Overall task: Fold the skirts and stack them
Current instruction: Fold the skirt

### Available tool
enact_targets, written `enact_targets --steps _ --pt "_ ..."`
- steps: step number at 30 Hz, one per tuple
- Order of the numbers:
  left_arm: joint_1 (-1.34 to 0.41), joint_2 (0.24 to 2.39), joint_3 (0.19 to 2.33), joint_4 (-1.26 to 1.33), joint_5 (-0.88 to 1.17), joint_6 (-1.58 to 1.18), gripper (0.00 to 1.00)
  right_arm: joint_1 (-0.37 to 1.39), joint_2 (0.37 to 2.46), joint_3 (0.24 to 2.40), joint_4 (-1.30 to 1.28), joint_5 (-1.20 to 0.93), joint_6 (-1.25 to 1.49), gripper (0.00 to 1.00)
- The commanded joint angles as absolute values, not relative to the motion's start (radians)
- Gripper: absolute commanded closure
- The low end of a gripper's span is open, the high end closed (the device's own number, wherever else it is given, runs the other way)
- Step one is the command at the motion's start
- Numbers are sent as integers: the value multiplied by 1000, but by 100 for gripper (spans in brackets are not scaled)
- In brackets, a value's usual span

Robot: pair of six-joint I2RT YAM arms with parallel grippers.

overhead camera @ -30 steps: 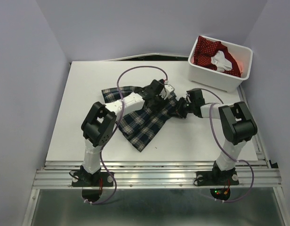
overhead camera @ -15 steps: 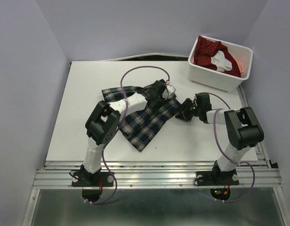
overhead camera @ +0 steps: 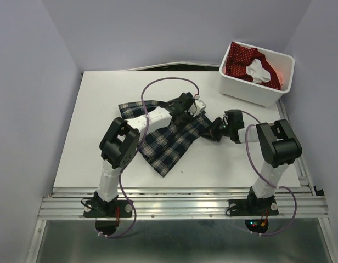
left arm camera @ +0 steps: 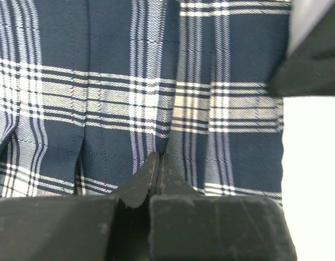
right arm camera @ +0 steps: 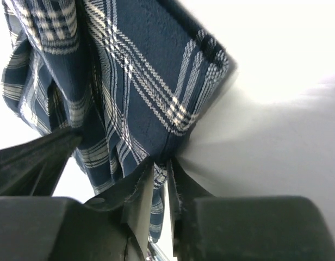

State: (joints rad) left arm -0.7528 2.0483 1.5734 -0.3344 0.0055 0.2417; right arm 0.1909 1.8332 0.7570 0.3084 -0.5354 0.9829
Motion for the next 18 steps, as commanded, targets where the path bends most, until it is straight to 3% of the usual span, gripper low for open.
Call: enact_targets --steps 1,7,18 --pt "-758 1941 1638 -402 74 221 100 193 1888 755 302 -480 976 81" --pt "-759 1918 1652 -456 159 216 100 193 1885 742 314 -482 979 91" --pt "-773 1942 1729 -557 241 190 100 193 1878 730 328 -485 986 96"
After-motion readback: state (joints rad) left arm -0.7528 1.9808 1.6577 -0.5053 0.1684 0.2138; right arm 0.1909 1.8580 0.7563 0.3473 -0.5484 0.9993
